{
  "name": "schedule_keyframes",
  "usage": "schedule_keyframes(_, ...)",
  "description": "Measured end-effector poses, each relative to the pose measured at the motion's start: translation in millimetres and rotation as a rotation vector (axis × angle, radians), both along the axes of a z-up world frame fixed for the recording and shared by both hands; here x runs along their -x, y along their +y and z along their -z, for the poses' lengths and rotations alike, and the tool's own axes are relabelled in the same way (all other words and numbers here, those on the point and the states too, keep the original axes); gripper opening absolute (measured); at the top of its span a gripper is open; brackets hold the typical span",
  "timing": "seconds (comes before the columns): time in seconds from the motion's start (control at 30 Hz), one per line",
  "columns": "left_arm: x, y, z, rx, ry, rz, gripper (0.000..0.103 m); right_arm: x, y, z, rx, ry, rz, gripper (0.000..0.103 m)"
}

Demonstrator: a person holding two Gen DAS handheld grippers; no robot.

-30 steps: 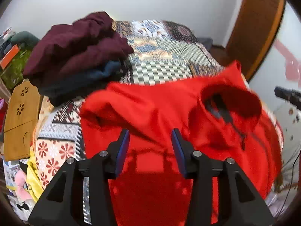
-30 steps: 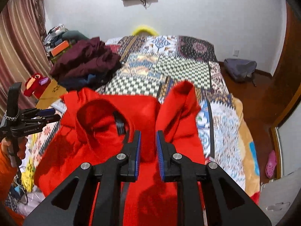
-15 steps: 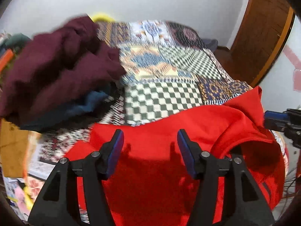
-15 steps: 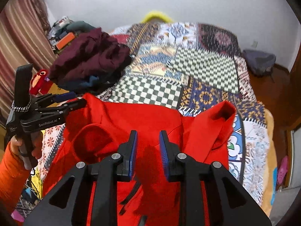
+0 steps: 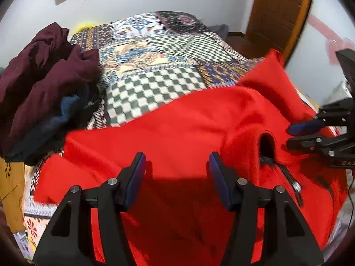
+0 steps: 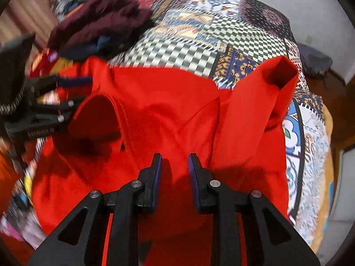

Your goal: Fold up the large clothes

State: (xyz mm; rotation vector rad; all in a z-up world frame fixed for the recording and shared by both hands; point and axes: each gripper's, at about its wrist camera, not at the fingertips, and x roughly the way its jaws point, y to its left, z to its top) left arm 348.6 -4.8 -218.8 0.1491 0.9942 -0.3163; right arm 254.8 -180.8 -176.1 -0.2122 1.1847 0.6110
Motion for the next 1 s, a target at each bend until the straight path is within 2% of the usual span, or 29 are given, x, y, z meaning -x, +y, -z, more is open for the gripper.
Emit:
schedule_keyframes(0.13,26.5,-4.7,7.3,0.048,0.055,0.041,0.058,20.0,-6.1,2.5,-0.003,-0.005,-0.023,0.024)
schedule_keyframes(0.17,34.7,-8.0,11.7,0.037,0.066,0.054,0.058,23.1,-8.0,1.3,-0.009,-0.013,-0.02,0.026)
schedule_keyframes(0.27,56.7,-20.4,27.0,-0.079,0.052,0.079,0.058,30.4,-13.5,-2.7,-0.022,-0.027,0.0,0.028)
schedule_keyframes(0.37,75.5,-23.5,40.7,-0.137,0.044,0.08,0.059,39.7,-16.1,-5.3,-0.018,-0.051,0.0,0.028)
schedule_keyframes(0.47,86.1,-13.3,41.6,-0.111,0.024,0.042,0.059,45.7,-16.5,-4.7,-0.015,-0.067,0.006,0.028)
schedule_keyframes(0.67,102.5,20.4,38.3,-0.029,0.061,-0.074,0.066,45.3,-21.9,-12.3,-0.032,-0.073,0.045,0.028)
schedule_keyframes(0.73,106.4,28.7,33.2,-0.04,0.065,-0.097,0.066,45.6,-22.9,-19.0,-0.032,-0.091,0.055,0.028)
schedule_keyframes(0.83,109.4,48.2,18.0,-0.062,0.019,-0.164,0.066,41.4,-26.1,-33.8,-0.019,-0.156,0.083,0.028)
schedule_keyframes(1.0,99.9,92.8,-13.3,0.024,-0.041,-0.309,0.066,19.1,-32.5,-48.4,-0.014,-0.228,0.166,0.03)
